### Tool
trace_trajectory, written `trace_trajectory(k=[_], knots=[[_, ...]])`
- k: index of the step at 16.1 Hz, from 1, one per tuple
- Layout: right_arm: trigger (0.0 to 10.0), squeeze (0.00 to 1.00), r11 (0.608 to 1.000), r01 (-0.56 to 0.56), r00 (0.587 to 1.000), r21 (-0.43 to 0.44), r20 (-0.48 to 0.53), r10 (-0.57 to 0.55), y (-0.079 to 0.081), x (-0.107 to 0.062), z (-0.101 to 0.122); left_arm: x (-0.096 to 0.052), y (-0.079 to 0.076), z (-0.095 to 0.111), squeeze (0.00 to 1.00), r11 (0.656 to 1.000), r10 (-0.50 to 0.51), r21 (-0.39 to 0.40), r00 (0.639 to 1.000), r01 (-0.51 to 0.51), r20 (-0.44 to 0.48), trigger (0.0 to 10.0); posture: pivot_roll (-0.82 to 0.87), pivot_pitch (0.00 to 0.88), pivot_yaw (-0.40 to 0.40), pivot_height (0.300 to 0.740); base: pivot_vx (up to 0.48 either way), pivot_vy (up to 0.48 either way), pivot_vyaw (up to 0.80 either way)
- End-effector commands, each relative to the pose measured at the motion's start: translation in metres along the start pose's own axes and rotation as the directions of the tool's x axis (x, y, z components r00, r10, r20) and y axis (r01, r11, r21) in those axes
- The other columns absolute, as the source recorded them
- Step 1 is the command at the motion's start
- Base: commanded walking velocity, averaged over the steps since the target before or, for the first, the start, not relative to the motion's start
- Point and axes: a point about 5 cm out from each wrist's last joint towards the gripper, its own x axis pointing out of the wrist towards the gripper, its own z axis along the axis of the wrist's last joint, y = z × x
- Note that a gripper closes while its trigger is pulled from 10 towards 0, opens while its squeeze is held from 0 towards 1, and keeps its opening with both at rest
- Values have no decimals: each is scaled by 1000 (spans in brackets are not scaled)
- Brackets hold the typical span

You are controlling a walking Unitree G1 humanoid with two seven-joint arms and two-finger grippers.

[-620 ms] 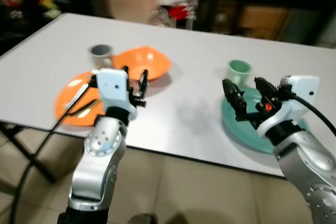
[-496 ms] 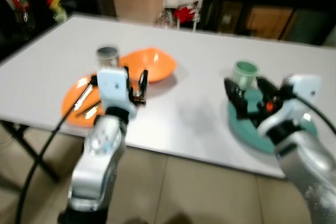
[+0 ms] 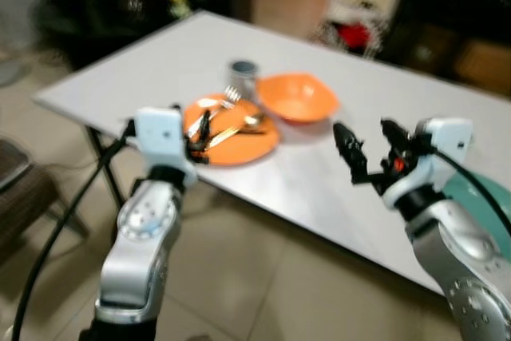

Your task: Setting the table

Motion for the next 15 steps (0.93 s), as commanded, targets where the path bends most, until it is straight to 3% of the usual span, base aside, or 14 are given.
trace_trajectory(k=[1, 3, 9, 12, 15], knots=[[10000, 1000, 1000, 18, 1000, -15, 23, -17, -4, 0, 3, 0, -6, 0, 0, 999, -29, -16, 1000, 29, -3, 10000, -14, 0, -55, 740, 0, 0, 800], [10000, 1000, 999, 26, 995, -47, 100, -22, -3, 1, 9, 2, -6, 0, 0, 999, -32, -2, 999, 32, 6, 10000, -25, 0, -41, 740, 0, 0, 800], [10000, 1000, 999, 47, 995, -17, 91, -46, -3, -3, 5, 0, -8, 0, 0, 999, -47, -1, 999, 47, 7, 10000, -18, 0, -45, 740, 0, 0, 798], [10000, 1000, 998, 59, 995, -21, 87, -57, -3, -2, 2, -3, 5, -3, 0, 996, 16, 83, 1000, -17, 23, 10000, -18, 0, -48, 740, 0, 0, 800], [10000, 1000, 996, 82, 996, -27, 42, -81, -8, -5, -5, -9, 3, -12, 0, 994, -88, 60, 995, 91, -56, 10000, -16, 0, -53, 740, 0, 0, 800]])
